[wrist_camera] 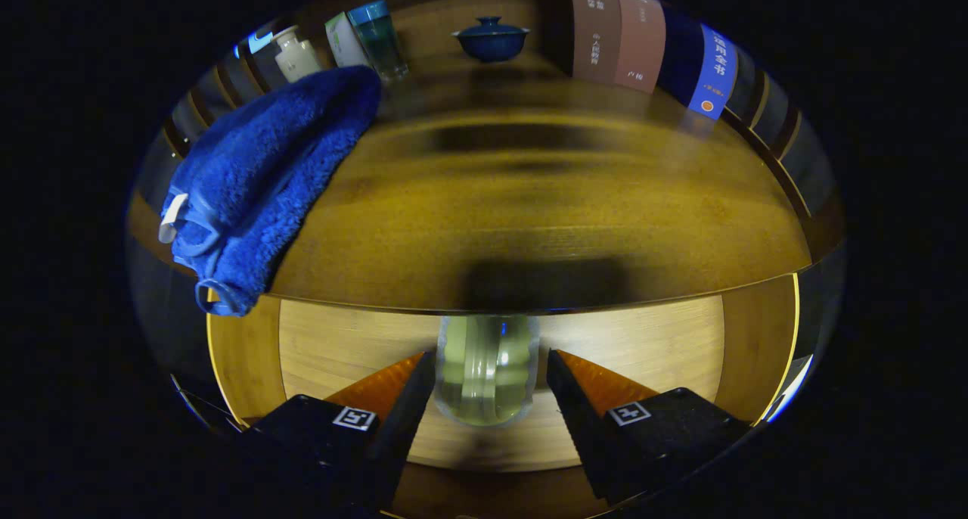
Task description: Pull open the drawer, take out the items inside it, and place them on the countertop above the cabinet.
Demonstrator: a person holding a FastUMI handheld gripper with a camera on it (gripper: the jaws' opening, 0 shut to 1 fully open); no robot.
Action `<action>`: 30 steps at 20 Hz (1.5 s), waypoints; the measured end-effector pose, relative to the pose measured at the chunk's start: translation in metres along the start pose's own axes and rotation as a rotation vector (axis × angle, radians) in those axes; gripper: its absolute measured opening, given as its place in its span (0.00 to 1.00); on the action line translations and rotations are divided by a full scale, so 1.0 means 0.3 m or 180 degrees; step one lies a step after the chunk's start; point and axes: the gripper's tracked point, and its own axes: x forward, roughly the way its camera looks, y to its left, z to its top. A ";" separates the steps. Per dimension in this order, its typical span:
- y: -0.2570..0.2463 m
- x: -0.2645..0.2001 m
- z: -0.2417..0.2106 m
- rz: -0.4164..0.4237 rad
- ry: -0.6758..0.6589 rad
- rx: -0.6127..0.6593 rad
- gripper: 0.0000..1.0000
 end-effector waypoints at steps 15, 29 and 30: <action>0.037 -0.034 0.018 0.0176 -0.0140 0.0031 0.24; 0.069 -0.520 0.127 0.0404 -0.1608 0.0042 0.24; 0.075 -0.544 0.160 0.0435 -0.1728 0.0045 0.24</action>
